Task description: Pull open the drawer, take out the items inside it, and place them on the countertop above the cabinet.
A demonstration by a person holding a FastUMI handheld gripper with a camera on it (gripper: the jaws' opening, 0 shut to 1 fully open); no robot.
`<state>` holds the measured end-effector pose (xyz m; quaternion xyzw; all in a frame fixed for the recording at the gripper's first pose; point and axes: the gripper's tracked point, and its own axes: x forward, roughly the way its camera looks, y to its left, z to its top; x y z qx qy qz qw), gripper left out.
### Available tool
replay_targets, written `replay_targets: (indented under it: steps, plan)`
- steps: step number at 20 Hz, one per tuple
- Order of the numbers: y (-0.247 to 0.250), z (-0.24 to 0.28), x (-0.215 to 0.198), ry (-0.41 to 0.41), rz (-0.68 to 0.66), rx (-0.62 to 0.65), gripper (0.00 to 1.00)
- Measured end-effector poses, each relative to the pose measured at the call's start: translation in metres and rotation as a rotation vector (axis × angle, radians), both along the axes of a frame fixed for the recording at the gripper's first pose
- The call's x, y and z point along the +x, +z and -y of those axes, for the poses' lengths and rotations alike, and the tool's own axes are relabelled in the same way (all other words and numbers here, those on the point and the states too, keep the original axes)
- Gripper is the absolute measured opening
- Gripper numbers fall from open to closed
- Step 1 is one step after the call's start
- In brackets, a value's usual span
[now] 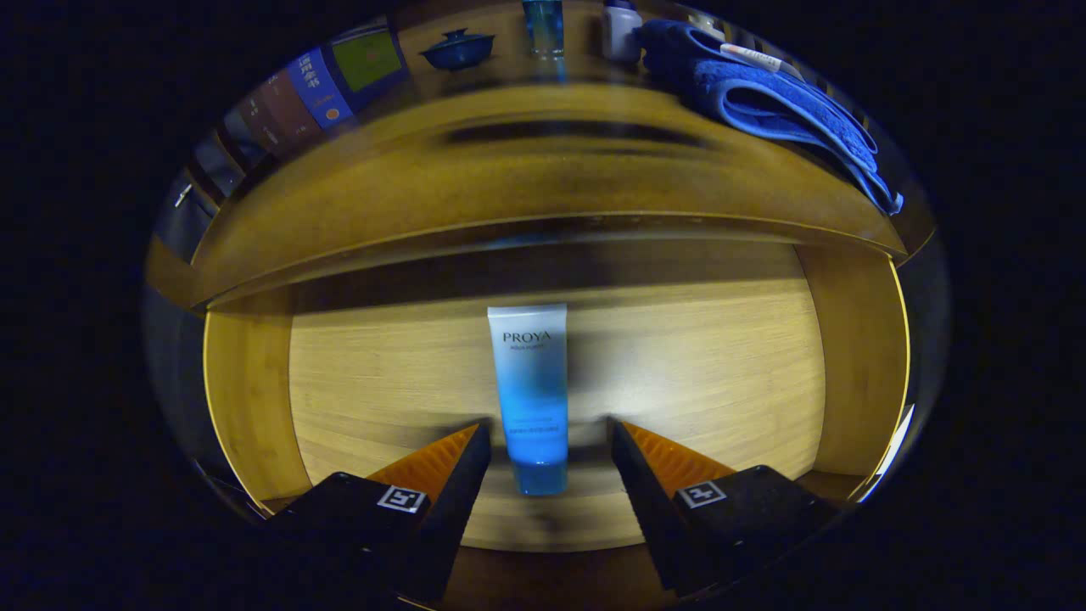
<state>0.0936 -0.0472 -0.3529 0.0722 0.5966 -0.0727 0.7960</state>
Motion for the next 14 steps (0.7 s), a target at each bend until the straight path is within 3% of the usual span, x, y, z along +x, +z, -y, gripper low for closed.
replay_targets:
  steps: [4,7,10,14]
  plan:
    - [-0.005,0.003,0.003,0.020,-0.058,-0.005,0.74]
    - [-0.003,0.004,0.005,0.015,-0.063,-0.012,0.47]
    - [0.001,0.004,0.002,0.017,-0.054,-0.009,0.40]
    - [0.018,0.003,-0.002,0.021,0.011,0.012,0.41]
